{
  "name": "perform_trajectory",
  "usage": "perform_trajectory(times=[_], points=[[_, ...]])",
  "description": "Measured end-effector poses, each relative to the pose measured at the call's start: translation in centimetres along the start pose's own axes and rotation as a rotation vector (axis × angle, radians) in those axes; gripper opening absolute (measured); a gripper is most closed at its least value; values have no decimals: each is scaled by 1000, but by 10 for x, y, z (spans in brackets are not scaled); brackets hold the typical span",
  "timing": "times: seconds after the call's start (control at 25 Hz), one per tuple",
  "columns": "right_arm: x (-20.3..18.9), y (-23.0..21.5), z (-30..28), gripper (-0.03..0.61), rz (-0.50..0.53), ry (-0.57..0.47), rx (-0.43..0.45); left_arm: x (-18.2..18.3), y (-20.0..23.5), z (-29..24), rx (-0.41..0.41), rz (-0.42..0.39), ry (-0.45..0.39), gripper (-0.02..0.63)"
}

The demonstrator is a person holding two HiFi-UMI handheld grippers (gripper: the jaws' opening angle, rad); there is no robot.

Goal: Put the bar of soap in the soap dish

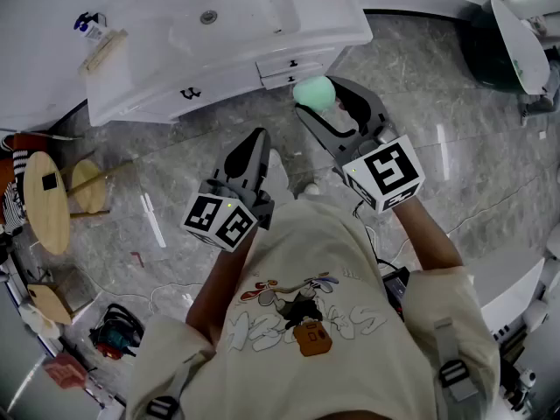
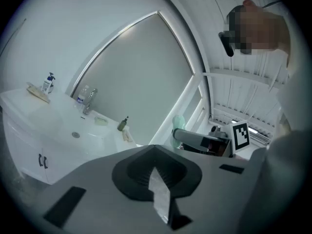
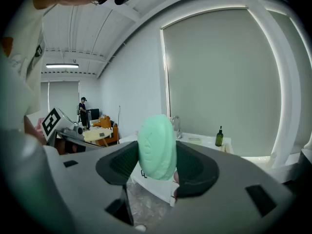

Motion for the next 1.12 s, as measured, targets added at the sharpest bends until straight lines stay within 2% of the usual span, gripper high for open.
perform_trajectory(times=[0.32, 0.44, 0.72, 0.84, 1.12], points=[[-58, 48, 97, 241, -117, -29, -5, -69, -77, 73, 95, -5, -14, 8], [-73, 75, 126, 241, -161, -7, 11, -90, -92, 104, 119, 25, -8, 8], [-74, 125, 162, 241, -213, -54, 61, -87, -100, 130, 57, -17, 14, 8], [-73, 137, 172, 241, -209, -65, 30, -82, -106, 136, 30, -51, 22, 8], [-86, 143, 181, 241, -226, -44, -44, -90, -108, 141, -11, -59, 34, 8]])
Point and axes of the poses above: the fingertips, and each gripper's own axes: z backward along the fingers, y to its left, x out of its top, the point moved 9 cm from there along z, backward along the fingers, and after that the axes turned 2 degrees about -x, right-handed, at the moved point
